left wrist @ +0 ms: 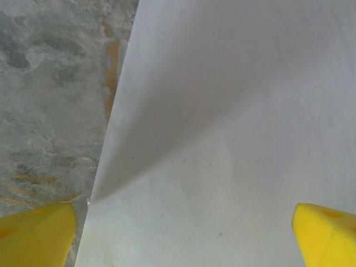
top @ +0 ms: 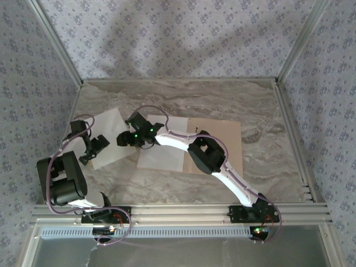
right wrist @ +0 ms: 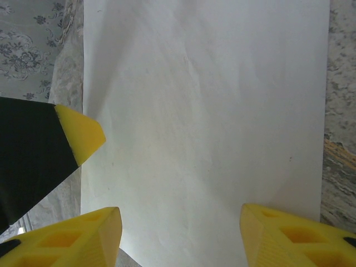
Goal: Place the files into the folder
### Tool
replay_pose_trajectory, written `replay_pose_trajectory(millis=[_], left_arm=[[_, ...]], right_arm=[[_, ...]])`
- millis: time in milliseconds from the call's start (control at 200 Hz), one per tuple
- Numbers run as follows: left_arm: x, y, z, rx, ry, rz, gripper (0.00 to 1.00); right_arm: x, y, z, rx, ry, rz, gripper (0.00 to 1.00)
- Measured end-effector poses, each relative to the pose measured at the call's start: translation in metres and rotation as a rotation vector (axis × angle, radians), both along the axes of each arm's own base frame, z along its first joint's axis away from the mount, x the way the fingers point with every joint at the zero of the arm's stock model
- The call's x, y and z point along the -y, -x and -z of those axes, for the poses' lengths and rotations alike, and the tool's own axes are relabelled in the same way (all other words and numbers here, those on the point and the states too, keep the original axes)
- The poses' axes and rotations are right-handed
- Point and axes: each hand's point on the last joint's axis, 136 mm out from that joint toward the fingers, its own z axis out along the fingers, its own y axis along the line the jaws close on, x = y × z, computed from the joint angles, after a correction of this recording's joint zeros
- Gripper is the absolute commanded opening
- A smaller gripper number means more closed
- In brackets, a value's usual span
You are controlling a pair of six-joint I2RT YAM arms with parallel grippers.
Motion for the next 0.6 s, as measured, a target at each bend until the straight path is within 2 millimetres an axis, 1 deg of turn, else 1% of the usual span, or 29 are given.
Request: replay_pose_trajectory(millis=[150,450,600], left_arm=[[0.004,-0.005,0.004,0.012,0.023,0.014,0.97],[0.011,-0.020,0.000,0.079,0.067,0.044,0.97],[0.016,-0.023,-0.001,0.101,0.093,0.057,0.97]], right_arm=[[0.000,0.000,0.000,0.002,-0.004,0.000,0.60],[0.000,0.001,-0.001,0.001,-0.015,-0.006,0.60],[0.001,0.002,-0.001,0.002,-0.020,-0.009,0.60]])
